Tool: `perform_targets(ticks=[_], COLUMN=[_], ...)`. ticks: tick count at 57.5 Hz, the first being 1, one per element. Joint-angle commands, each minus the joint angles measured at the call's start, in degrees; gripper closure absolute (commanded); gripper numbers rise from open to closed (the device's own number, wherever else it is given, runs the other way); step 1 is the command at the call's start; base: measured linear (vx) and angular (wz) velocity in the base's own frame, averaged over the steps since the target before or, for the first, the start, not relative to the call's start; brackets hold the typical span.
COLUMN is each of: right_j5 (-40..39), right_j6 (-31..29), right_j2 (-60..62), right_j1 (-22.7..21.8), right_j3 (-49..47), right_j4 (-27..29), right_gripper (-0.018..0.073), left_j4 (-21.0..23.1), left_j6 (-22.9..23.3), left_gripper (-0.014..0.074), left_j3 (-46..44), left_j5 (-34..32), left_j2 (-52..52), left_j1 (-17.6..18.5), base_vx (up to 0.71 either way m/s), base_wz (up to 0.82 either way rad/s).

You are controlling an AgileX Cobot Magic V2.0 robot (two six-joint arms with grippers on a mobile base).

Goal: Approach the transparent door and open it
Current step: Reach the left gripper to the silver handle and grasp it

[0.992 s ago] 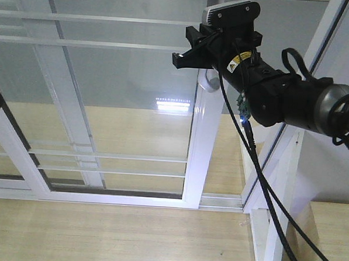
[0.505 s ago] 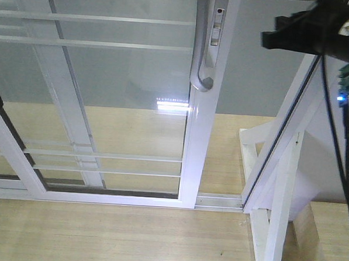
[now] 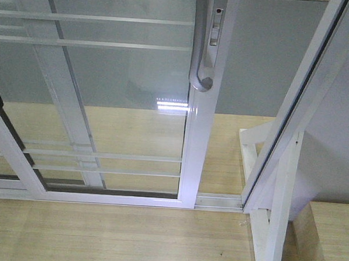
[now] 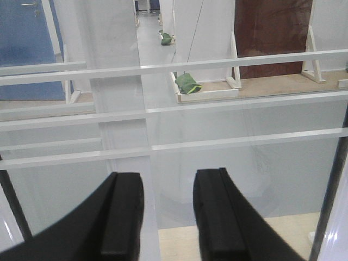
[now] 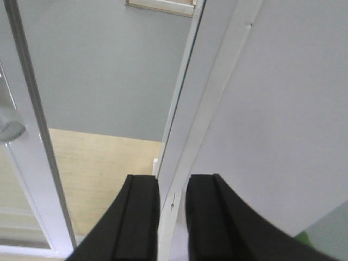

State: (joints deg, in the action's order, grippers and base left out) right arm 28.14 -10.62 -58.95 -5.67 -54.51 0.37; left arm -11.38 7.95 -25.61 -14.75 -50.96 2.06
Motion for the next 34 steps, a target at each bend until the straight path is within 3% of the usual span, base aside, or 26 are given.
perform_targets(ticks=[1, 7, 18, 26, 34], right_j5=[-4.57, -5.41, -5.74, -6.15, -6.14], right_j6=[-0.47, 0.04, 2.05, 2.05, 2.92], right_j2=[3.98, 7.69, 11.68, 12.05, 12.05], right_j1=[-0.97, -1.19, -1.19, -1.19, -1.19], right_j3=[4.39, 10.23, 13.19, 13.19, 13.19], right_j4=[-0.37, 0.25, 0.25, 0.25, 0.30], right_gripper=[0.0305, 0.0305, 0.0305, 0.0306, 0.0306], left_j4=[-2.56, -7.49, -7.88, -8.07, -9.55], left_j6=[0.36, 2.12, 10.47, 10.84, 10.84], left_gripper=[0.0216, 0.0216, 0.0214, 0.0180, 0.0102], left_j3=[-1.72, -1.72, -1.98, -4.70, -11.70], left_j5=[-4.67, -6.39, -15.98, -22.91, -24.54], left_j2=[-0.71, -3.62, -12.33, -19.71, -27.53], left_j1=[1.11, 4.60, 10.19, 14.10, 18.20], base_vx=[0.00, 0.00, 0.00, 0.00, 0.00], base_wz=[0.00, 0.00, 0.00, 0.00, 0.00])
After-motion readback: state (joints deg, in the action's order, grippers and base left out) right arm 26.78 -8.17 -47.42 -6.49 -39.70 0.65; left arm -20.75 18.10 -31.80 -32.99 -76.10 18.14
